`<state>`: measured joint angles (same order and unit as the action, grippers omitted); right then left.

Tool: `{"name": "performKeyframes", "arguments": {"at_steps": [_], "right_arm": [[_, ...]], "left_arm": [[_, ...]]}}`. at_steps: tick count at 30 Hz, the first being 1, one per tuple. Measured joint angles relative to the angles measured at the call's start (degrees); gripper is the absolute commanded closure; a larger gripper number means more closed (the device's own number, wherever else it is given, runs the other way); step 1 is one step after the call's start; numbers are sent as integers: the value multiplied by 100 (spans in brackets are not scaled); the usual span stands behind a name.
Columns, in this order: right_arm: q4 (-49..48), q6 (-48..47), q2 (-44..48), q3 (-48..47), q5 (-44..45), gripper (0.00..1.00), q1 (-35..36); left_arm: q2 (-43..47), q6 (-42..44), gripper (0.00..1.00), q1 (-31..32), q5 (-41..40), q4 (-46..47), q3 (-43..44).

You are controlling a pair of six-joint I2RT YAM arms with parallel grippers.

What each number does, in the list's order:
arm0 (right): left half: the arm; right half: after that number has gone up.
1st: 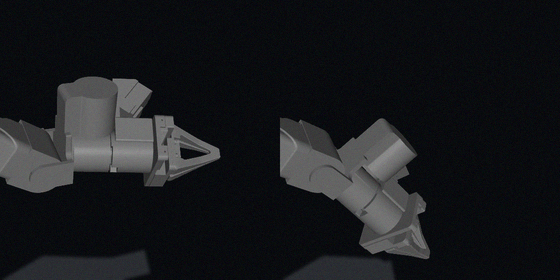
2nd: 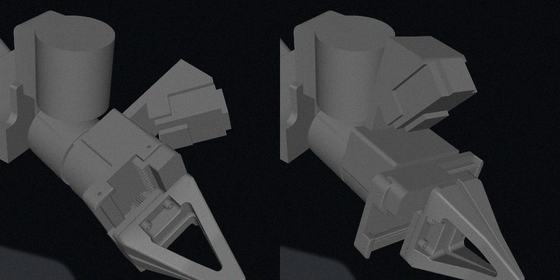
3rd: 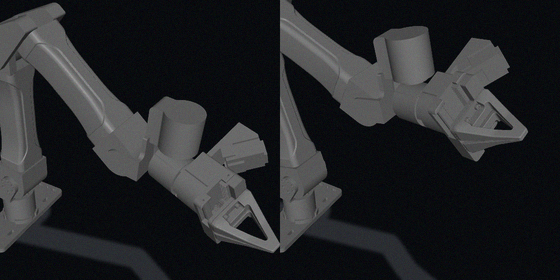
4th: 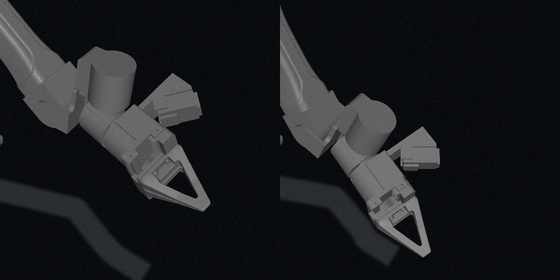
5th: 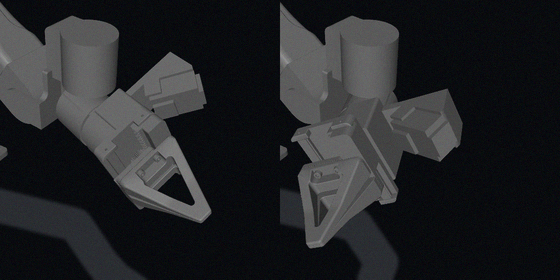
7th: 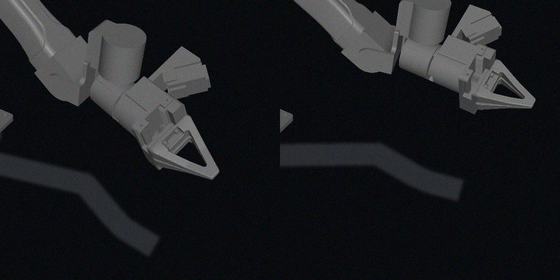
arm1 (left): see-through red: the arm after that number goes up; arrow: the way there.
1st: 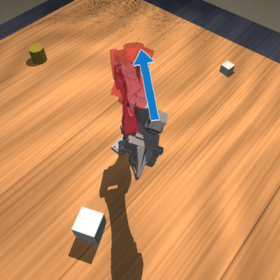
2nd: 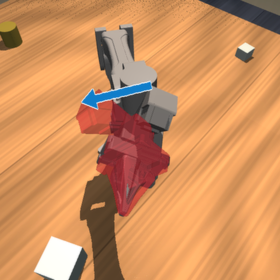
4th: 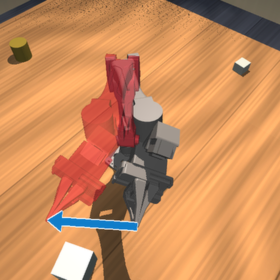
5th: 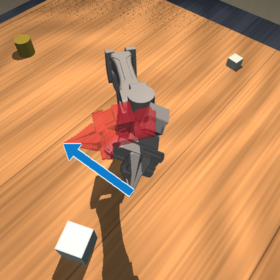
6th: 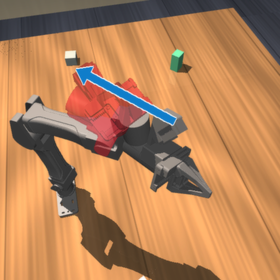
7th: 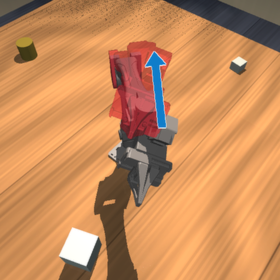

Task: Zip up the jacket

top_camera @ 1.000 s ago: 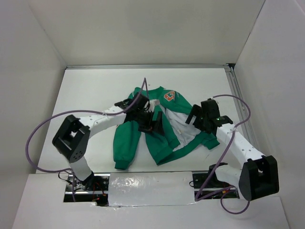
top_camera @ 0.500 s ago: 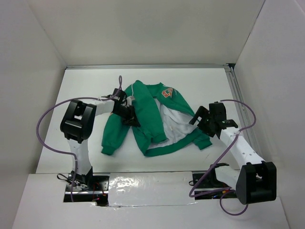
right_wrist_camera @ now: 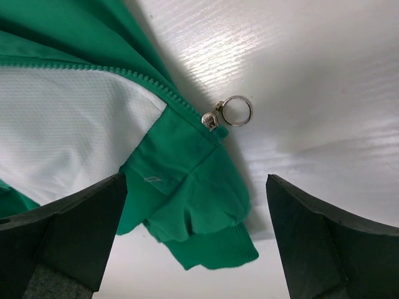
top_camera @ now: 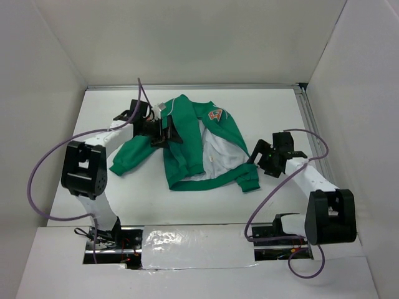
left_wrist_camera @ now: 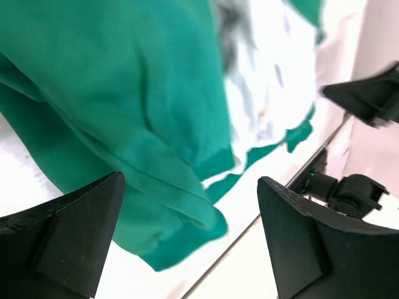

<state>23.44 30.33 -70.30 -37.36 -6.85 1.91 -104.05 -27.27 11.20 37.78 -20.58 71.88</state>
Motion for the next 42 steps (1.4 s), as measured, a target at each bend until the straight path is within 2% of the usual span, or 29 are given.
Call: {"name": "performKeyframes", "arguments": {"at_steps": [9,11,13,16,17,20,22,28,34,38,42], "right_arm": [[-588,31,-896,-57,-490,17,20],[-710,55,-1005,-57,-562,23,20],[-782,87,-1095,-92,-595,35,22],[-894,160,-1161,-131,-535,45,35],[-927,181,-1158,-133,-481,55,46],[-942,201,-1134,-173,-236,64,92],[-925,177,-1051,-208,-35,100,175],[-844,131,-592,-343,481,100,568],[-407,-15,404,-573,1165,100,1517],[-101,-313,1147,-855,1703,100,2618],[37,-623,1226,-1217,2177,100,4074]], "left_arm": [[1351,-120,1,-20,-4,-17,-640],[1519,-149,1,-20,-9,-46,-776],[1657,-160,1,-20,-13,-48,-935],[1825,-170,1,-20,-48,-96,-1134],[1875,-173,1,-20,-59,-131,-1165],[2000,-190,1,-17,-63,-136,-1213],[2083,-216,1,-17,-66,-131,-1224],[2153,-313,1,-7,-68,-125,-1224],[2203,-472,1,87,-205,-170,-1226],[2326,-647,1,111,-330,-216,-1290],[2542,-894,1,76,-468,-308,-1497]]}}
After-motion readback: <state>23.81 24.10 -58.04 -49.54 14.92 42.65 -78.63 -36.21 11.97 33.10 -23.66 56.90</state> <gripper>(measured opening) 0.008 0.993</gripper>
